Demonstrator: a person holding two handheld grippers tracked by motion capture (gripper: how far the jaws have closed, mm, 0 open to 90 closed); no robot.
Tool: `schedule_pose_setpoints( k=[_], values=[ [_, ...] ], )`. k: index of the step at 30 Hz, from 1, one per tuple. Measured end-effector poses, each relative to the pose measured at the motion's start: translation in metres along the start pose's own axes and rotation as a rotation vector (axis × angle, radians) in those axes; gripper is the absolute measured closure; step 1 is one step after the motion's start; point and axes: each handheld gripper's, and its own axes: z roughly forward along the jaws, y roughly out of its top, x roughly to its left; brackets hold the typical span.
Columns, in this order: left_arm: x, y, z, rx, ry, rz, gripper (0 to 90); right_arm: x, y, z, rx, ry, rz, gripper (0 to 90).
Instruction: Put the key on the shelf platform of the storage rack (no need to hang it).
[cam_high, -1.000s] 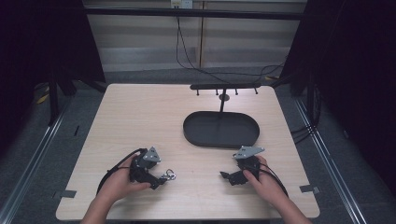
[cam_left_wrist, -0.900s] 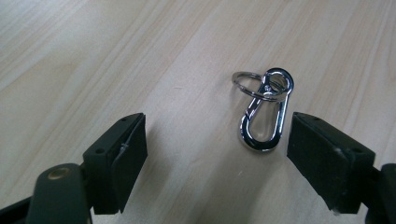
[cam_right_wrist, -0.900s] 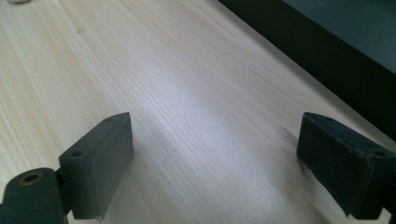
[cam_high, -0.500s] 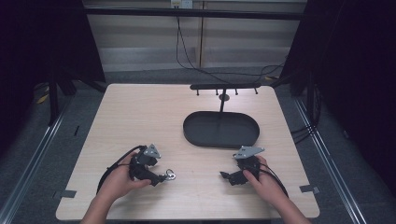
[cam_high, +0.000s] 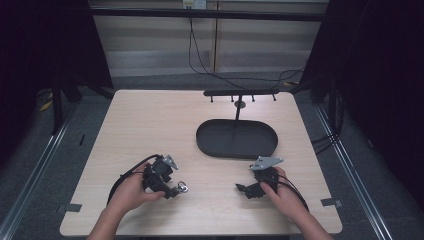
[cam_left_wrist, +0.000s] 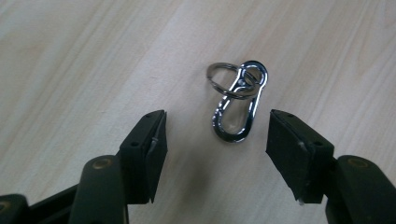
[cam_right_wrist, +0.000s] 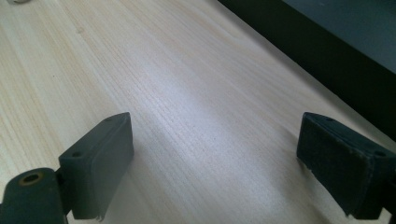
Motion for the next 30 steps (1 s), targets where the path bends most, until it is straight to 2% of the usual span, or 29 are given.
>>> schedule_pose_setpoints(
  k=[2, 9, 14, 20, 22, 30],
  values=[
    [-0.004, 0.004, 0.001, 0.017, 0.002, 0.018, 40.4, 0.0, 0.0, 0.0, 0.0, 0.0, 0.0, 10.6],
    [-0.007, 0.014, 0.005, 0.044, -0.007, 0.039, 43.7, 0.0, 0.0, 0.0, 0.0, 0.0, 0.0, 10.6],
    [-0.009, 0.02, 0.009, 0.077, 0.0, 0.03, 49.5, 0.0, 0.0, 0.0, 0.0, 0.0, 0.0, 10.6],
    [-0.012, 0.024, 0.011, 0.102, 0.014, 0.038, 50.6, 0.0, 0.0, 0.0, -0.001, 0.0, -0.001, 10.6],
    [-0.013, 0.026, 0.012, 0.117, 0.021, 0.05, 51.9, 0.0, 0.0, 0.0, 0.0, 0.0, 0.0, 10.6],
    [-0.017, 0.032, 0.015, 0.152, 0.037, 0.054, 57.4, 0.0, 0.0, 0.0, 0.0, 0.0, 0.0, 10.6]
  ],
)
